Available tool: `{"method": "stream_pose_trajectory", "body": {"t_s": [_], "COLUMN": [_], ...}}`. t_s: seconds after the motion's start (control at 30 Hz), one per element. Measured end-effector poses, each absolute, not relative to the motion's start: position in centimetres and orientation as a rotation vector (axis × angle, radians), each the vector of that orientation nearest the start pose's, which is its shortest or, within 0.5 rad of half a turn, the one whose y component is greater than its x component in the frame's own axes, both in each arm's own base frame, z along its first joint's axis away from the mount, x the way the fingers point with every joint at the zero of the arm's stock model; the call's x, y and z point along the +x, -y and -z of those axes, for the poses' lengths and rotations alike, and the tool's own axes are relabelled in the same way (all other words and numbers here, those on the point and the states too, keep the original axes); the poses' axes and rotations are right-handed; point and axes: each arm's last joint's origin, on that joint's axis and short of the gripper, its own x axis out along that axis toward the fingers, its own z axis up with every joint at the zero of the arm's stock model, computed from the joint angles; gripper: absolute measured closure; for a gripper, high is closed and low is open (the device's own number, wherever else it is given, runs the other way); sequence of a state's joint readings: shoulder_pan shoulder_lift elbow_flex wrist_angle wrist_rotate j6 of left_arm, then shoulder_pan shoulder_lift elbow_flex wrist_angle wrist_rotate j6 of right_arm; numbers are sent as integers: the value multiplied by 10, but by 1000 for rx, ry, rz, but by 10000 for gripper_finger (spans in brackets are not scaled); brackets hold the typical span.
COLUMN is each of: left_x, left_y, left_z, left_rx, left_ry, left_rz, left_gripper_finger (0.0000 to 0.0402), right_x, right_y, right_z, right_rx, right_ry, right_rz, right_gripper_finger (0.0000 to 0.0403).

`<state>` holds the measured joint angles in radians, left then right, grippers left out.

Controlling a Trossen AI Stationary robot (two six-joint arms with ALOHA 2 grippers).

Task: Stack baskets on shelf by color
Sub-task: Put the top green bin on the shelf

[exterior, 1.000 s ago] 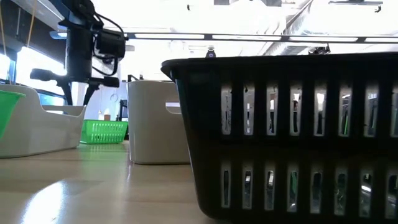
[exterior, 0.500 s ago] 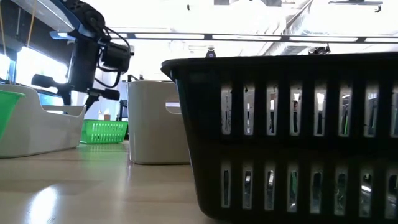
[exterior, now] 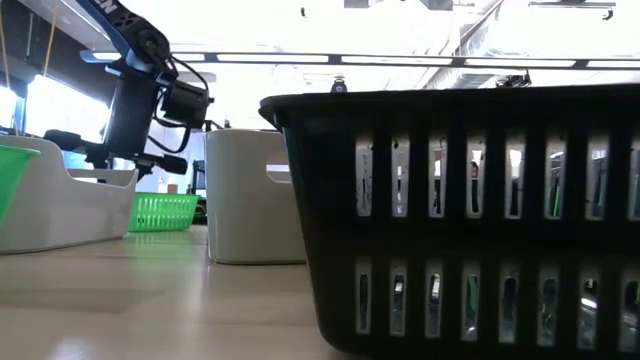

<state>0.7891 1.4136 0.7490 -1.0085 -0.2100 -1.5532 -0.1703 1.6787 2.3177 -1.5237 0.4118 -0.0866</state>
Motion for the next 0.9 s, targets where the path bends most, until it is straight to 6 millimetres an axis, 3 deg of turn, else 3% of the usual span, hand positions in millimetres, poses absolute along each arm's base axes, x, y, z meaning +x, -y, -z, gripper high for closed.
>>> {"method": "stream_pose_trajectory", "body": {"t_s": [0.23, 0.47, 0.9], "left_x": [138, 131, 108], "left_y": [-149, -148, -128], "left_z": [-165, -178, -227], "left_rx": [-1467, -1392, -1236], "left_ry": [-733, -688, -457], "left_rz": [-1937, -1913, -1764], "left_gripper_finger": [394, 397, 399], "right_x": [265, 265, 265], "right_y": [57, 57, 57], "right_z": [-488, -489, -489], "right_rx": [-186, -185, -185], "right_ry": [-895, -893, -893], "right_rz": [507, 507, 506], "right_gripper_finger": [233, 233, 233]}}
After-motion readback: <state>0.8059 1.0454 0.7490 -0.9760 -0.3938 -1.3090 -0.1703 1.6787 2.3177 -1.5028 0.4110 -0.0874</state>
